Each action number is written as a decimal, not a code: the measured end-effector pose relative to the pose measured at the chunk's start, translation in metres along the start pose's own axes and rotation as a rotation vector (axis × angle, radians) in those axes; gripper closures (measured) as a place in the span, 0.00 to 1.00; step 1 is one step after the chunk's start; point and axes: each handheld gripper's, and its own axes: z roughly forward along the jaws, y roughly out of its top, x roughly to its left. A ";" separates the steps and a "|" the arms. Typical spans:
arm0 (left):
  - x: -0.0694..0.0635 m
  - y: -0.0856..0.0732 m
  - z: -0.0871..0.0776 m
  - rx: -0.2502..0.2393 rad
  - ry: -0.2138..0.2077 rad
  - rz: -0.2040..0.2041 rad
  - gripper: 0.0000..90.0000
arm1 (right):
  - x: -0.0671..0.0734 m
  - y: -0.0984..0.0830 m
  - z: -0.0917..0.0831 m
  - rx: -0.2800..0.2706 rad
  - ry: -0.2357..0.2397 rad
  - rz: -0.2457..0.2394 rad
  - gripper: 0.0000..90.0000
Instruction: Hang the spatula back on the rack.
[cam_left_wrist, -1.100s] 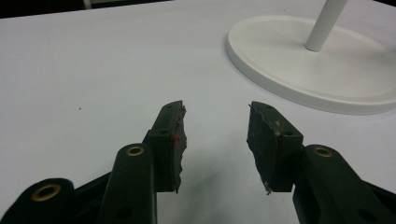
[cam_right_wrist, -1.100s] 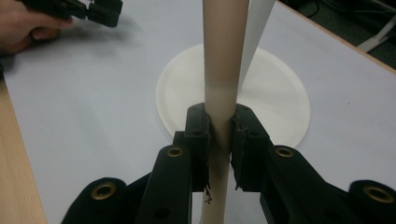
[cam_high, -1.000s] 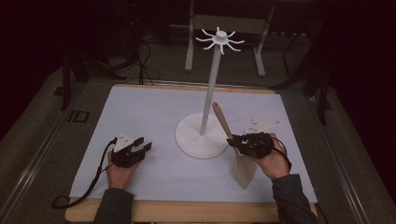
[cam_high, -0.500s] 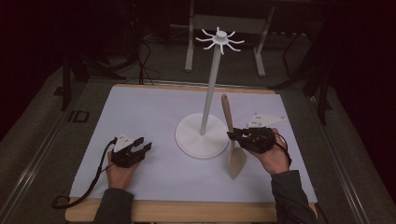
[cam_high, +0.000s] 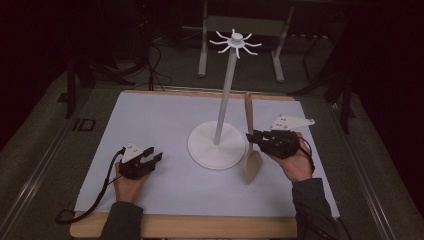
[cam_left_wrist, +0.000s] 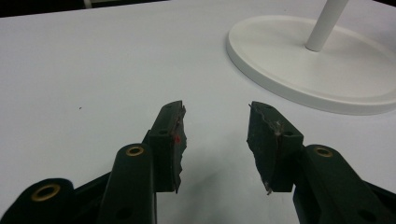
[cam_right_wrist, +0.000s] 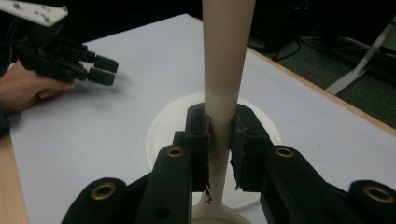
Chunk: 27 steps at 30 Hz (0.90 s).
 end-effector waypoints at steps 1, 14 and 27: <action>0.000 0.000 0.000 0.000 0.000 -0.001 0.62 | -0.001 0.001 -0.001 -0.005 0.001 0.002 0.87; 0.000 0.000 0.000 -0.001 -0.001 -0.002 0.62 | -0.007 0.011 -0.007 -0.057 0.005 0.024 0.87; 0.000 0.000 0.000 -0.005 -0.001 -0.003 0.62 | -0.011 0.023 -0.013 -0.090 -0.003 0.027 0.87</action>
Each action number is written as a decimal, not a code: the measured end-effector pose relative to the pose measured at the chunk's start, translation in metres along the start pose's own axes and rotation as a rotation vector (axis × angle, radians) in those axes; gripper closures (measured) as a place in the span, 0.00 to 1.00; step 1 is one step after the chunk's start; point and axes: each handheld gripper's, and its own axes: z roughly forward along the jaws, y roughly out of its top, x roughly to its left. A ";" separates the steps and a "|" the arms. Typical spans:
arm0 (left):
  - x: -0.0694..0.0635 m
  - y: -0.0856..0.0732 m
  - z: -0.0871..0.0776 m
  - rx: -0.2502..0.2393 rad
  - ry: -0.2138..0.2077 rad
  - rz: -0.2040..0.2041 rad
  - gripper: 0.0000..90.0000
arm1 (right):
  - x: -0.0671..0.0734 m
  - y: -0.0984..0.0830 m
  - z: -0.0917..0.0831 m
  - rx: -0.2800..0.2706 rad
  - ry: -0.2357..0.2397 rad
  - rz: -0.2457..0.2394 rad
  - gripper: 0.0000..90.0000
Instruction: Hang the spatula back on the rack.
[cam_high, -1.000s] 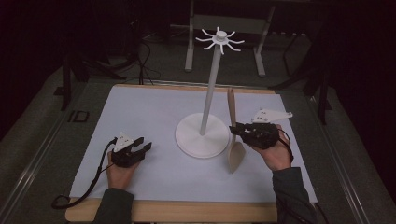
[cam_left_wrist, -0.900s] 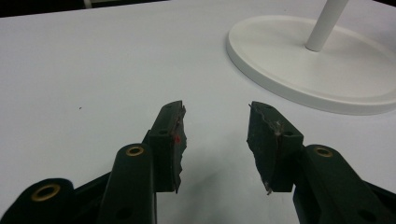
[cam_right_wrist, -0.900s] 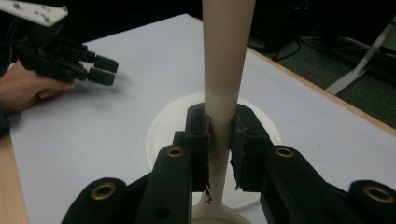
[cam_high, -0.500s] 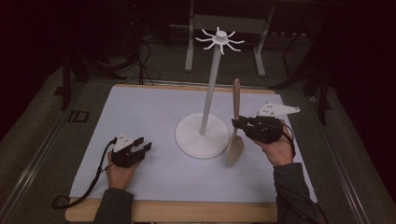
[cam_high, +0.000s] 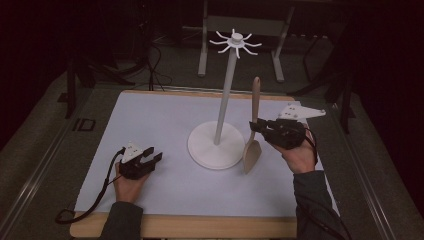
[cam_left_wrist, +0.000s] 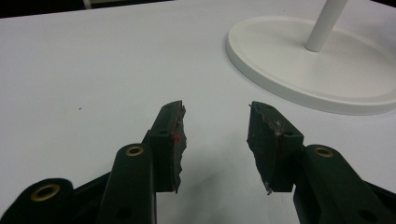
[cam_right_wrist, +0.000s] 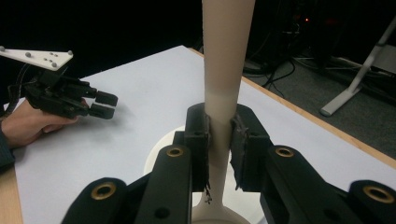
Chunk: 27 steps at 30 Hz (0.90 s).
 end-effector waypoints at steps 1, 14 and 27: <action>0.000 0.000 0.000 0.000 0.000 0.000 0.62 | 0.000 0.000 0.000 0.000 0.000 0.000 0.87; 0.000 0.000 0.000 -0.001 0.001 0.002 0.62 | -0.006 0.015 -0.005 -0.039 -0.006 0.014 0.87; 0.000 0.000 0.000 -0.002 -0.001 -0.001 0.62 | -0.009 0.034 -0.009 -0.047 -0.011 0.000 0.87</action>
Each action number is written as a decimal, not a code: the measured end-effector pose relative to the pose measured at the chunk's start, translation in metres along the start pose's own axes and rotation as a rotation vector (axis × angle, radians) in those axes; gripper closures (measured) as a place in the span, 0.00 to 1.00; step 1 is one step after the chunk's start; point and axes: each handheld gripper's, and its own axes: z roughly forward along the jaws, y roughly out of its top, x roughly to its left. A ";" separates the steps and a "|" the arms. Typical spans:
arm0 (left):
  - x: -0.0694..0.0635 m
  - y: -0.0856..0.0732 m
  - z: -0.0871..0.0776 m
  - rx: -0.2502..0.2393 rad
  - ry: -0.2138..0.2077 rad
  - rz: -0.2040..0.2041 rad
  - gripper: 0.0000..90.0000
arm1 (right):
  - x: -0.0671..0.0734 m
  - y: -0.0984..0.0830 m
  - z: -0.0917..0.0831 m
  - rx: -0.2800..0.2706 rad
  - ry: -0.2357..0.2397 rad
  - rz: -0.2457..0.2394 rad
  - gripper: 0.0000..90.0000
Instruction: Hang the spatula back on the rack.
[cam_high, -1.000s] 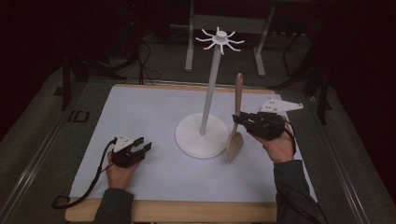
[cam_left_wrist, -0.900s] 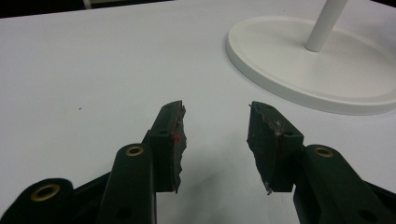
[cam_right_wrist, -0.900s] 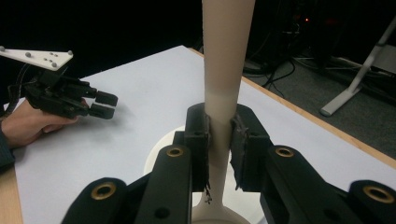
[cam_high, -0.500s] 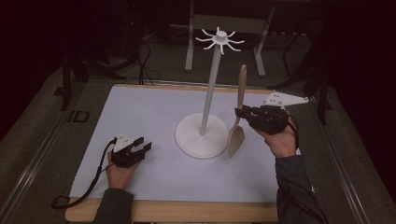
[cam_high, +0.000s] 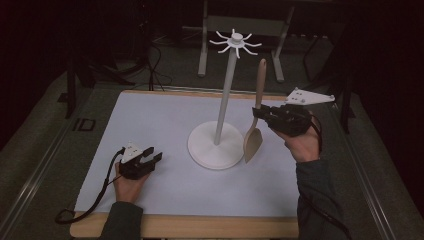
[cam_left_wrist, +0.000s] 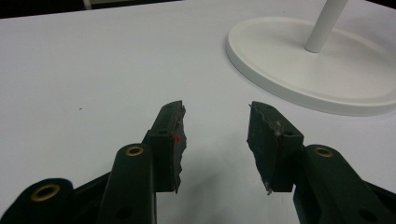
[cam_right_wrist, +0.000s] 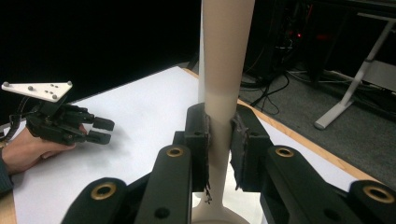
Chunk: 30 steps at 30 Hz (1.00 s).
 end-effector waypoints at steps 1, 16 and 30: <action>0.000 0.000 0.000 0.000 0.000 0.000 0.62 | 0.000 0.002 0.000 0.000 0.001 0.000 0.87; 0.000 0.000 0.000 -0.002 -0.002 -0.003 0.62 | 0.000 0.014 0.006 0.001 0.013 0.003 0.87; 0.000 0.000 0.000 -0.003 -0.003 -0.005 0.62 | 0.001 0.018 0.008 0.008 0.024 0.005 0.87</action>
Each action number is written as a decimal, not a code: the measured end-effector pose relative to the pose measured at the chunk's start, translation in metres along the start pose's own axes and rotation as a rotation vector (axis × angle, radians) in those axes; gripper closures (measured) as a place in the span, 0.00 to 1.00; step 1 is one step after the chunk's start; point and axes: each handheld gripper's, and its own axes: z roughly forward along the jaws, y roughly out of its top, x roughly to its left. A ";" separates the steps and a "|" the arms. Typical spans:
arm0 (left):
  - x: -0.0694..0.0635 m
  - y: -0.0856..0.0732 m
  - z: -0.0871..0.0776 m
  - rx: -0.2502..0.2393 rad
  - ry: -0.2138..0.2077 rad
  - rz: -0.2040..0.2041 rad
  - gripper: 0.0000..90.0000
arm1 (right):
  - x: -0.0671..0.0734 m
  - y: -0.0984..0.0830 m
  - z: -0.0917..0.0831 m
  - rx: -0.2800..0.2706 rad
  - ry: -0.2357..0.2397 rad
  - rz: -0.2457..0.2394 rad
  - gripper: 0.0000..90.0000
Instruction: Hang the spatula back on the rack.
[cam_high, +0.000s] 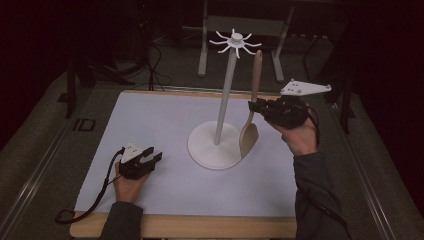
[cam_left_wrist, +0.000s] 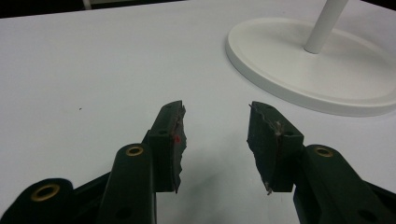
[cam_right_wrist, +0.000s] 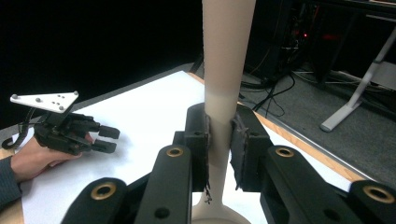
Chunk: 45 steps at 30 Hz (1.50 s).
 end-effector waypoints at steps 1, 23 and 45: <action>0.000 0.000 0.000 0.000 0.000 0.000 0.62 | 0.000 0.000 0.000 0.002 0.002 0.001 0.87; 0.000 0.000 0.000 -0.001 0.000 0.000 0.62 | 0.000 0.002 0.003 0.016 0.003 0.011 0.87; 0.000 0.000 0.000 -0.001 0.000 0.000 0.62 | -0.001 0.006 0.008 0.041 0.003 0.021 0.87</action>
